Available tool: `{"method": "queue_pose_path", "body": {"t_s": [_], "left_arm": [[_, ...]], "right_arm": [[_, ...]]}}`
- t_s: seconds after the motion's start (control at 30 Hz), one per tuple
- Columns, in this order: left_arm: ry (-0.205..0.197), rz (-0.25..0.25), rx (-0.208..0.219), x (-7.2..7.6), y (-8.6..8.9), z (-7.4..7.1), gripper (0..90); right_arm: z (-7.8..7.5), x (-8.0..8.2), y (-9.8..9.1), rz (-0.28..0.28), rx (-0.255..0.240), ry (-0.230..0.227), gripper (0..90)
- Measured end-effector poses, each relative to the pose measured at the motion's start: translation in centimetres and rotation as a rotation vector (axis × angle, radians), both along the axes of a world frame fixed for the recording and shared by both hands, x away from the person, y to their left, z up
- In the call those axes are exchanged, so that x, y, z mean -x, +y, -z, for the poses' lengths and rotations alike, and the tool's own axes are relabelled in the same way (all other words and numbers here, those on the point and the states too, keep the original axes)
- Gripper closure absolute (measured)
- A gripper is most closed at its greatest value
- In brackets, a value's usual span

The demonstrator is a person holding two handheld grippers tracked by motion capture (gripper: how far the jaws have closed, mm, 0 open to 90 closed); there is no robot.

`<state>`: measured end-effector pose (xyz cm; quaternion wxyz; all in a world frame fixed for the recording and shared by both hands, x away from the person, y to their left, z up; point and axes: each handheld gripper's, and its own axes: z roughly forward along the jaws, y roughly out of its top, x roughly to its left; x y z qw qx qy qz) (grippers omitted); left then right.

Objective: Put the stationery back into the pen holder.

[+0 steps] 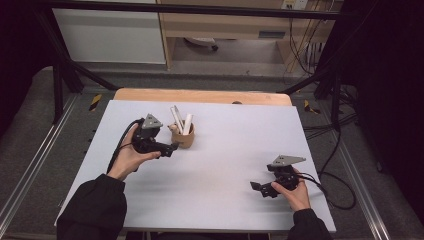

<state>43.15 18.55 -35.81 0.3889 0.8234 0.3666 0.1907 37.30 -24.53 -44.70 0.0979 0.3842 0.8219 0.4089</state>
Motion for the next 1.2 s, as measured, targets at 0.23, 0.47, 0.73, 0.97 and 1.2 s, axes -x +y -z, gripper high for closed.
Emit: {"method": "queue_pose_path", "body": {"t_s": [0.23, 0.47, 0.73, 0.97, 1.2], "left_arm": [[-0.004, 0.000, 0.009, 1.6, 1.7, 1.5, 5.7], [0.005, 0.014, 0.019, 3.3, 3.2, 3.9, 5.7], [0.027, 0.014, 0.022, 5.2, 4.7, 6.4, 5.7], [0.033, -0.004, 0.016, 6.6, 6.5, 7.7, 5.7], [0.039, -0.024, 0.017, 7.5, 7.9, 8.5, 5.7]], "right_arm": [[0.0, 0.0, 0.0, -0.002, 0.000, -0.001, 0.6], [0.0, 0.0, -0.1, 0.001, -0.001, 0.002, 0.6], [0.0, 0.0, 0.0, 0.001, 0.002, 0.010, 0.6], [0.0, 0.1, 0.0, 0.004, 0.006, 0.013, 0.6], [0.0, 0.1, 0.0, 0.005, 0.010, 0.014, 0.6]]}}
